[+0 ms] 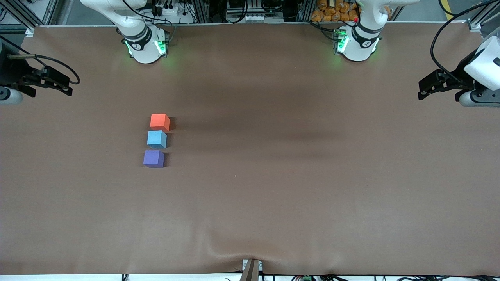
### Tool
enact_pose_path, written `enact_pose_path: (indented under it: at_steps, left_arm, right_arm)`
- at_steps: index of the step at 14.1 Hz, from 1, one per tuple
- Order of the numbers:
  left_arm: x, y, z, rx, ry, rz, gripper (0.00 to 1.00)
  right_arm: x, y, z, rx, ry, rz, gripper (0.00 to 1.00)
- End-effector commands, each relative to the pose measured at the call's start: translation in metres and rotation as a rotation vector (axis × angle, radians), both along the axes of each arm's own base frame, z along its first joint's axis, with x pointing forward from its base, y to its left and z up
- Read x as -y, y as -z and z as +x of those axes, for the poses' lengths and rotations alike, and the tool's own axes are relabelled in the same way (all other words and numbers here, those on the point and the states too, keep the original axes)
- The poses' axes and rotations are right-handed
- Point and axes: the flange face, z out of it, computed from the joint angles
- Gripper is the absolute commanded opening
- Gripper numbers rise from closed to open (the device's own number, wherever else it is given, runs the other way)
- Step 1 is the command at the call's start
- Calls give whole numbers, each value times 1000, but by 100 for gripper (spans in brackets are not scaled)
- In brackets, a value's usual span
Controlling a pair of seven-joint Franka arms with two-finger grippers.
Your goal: Place blue block between orange and purple blocks
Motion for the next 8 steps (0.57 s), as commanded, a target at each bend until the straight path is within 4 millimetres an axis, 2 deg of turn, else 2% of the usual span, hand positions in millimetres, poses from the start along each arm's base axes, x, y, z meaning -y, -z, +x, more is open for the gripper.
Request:
enact_pose_path:
  at_steps: [1,6,8]
  left_arm:
    - [0,-3,0,-6,-6,-12,100]
    - [-1,-4,0,-3,-7,-12,100]
    - [-1,-4,1,-1,-7,-13,100]
  right_arm:
    - [7,-2,-9,16,1,-23,100]
    - [29,-9,-5,29,37,-34,100]
    - [59,-10,-7,25,70,-13,100]
